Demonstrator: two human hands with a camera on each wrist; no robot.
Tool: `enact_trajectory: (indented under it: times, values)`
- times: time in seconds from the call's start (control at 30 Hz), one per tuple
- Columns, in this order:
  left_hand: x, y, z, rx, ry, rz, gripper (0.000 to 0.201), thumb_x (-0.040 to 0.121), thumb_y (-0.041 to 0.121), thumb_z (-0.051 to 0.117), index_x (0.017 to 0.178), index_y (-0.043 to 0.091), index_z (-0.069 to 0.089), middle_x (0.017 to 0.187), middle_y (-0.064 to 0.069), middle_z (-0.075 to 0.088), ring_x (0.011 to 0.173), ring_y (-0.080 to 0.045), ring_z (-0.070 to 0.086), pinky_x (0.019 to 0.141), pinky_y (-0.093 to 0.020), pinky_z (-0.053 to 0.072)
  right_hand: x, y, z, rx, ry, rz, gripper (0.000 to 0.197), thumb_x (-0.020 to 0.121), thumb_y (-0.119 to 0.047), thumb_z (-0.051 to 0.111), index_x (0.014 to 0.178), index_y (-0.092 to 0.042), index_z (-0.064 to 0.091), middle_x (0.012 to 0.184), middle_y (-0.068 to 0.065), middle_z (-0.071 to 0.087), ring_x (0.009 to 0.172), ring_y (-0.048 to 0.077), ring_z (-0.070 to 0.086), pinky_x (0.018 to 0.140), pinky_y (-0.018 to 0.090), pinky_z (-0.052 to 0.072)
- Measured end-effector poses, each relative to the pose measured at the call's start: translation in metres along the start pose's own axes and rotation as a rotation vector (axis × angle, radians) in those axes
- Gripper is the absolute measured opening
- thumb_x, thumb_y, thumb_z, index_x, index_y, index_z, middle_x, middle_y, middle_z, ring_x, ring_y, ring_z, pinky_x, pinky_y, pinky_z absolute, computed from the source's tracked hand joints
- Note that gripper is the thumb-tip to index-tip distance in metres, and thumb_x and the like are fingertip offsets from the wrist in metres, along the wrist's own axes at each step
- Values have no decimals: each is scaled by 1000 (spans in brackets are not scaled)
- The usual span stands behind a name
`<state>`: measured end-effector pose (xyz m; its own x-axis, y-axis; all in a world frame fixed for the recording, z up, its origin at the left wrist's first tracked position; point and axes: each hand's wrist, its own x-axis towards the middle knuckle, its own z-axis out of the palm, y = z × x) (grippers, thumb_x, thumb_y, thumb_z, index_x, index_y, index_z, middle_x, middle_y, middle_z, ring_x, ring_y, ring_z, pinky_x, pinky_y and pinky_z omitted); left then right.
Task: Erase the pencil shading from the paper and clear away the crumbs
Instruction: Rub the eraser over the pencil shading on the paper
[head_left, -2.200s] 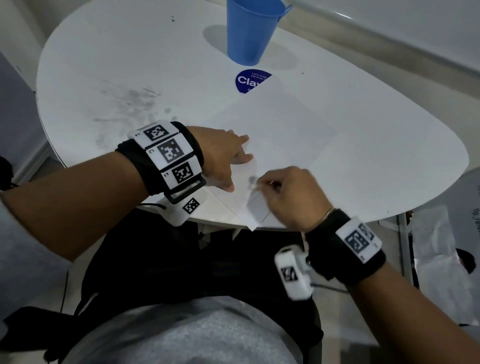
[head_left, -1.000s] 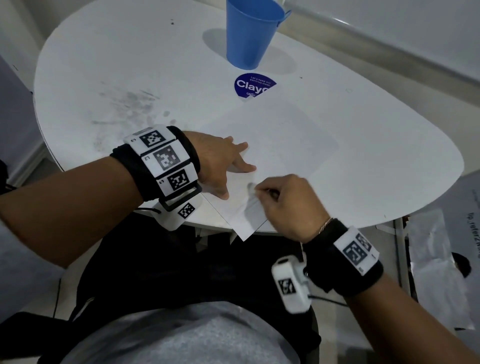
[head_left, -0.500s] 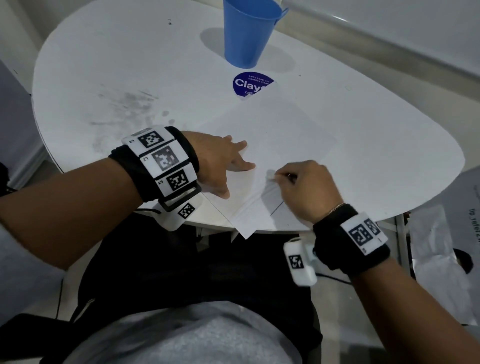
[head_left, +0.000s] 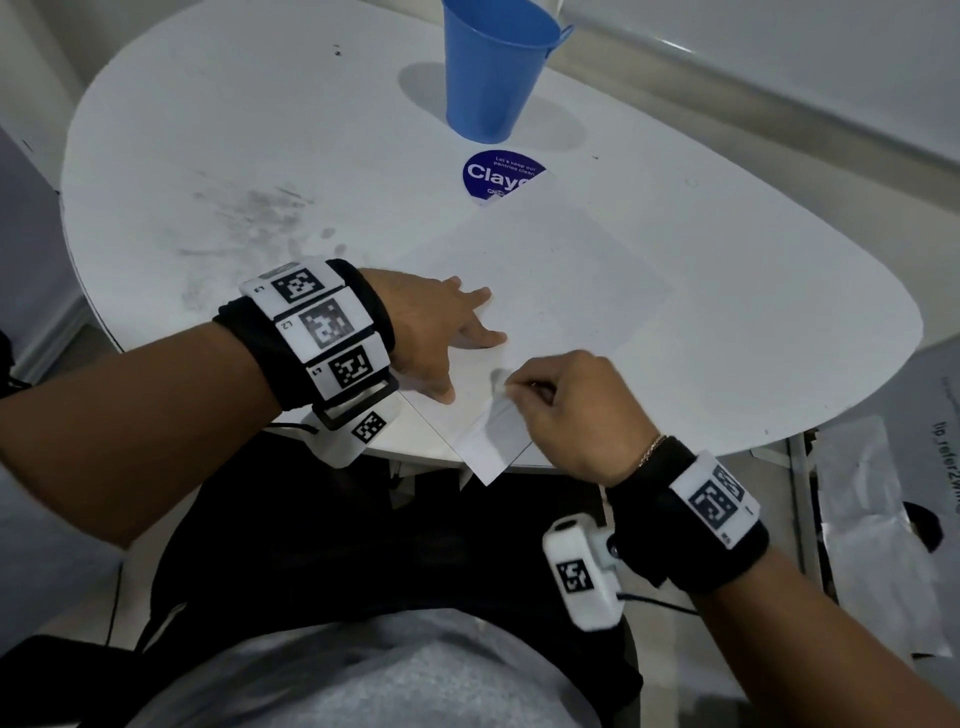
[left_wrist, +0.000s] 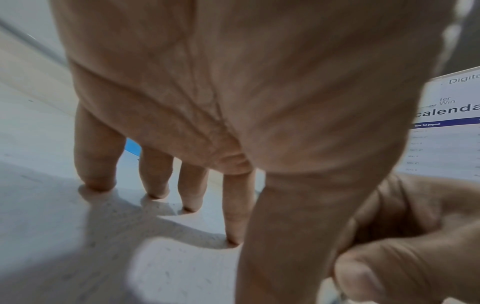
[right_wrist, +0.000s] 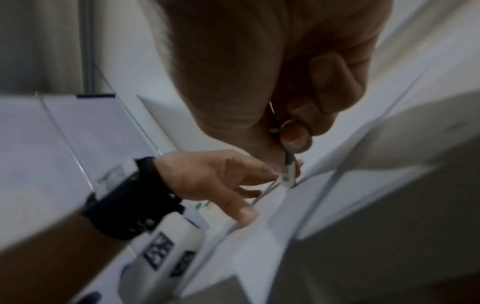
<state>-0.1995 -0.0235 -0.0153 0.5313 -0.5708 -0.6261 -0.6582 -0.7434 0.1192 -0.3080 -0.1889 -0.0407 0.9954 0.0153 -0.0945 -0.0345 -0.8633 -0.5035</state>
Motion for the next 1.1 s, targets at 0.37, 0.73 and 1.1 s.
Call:
enact_trajectory:
  times: [0.37, 0.73, 1.1]
  values:
    - [0, -1, 0, -19, -1, 1, 84, 96, 43, 64, 157, 50, 6, 165, 16, -20, 153, -10, -16, 124, -40, 15, 5, 4, -7, -64, 15, 35, 17, 88, -19, 60, 82, -19, 76, 75, -2, 72, 74, 22, 64, 71, 32, 51]
    - [0, 1, 2, 4, 7, -6, 83, 96, 46, 62, 157, 51, 5, 165, 15, -20, 153, -10, -15, 125, -43, 17, 18, 22, -19, -68, 134, 148, 18, 89, -17, 59, 82, -18, 75, 79, 0, 73, 79, 24, 65, 72, 32, 52]
    - [-1, 1, 1, 12, -1, 5, 84, 96, 46, 61, 157, 49, 4, 165, 14, -21, 154, -12, -15, 124, -42, 15, 18, 23, -16, -51, 137, 131, 18, 90, -19, 59, 82, -18, 75, 78, -1, 73, 78, 23, 66, 72, 32, 52]
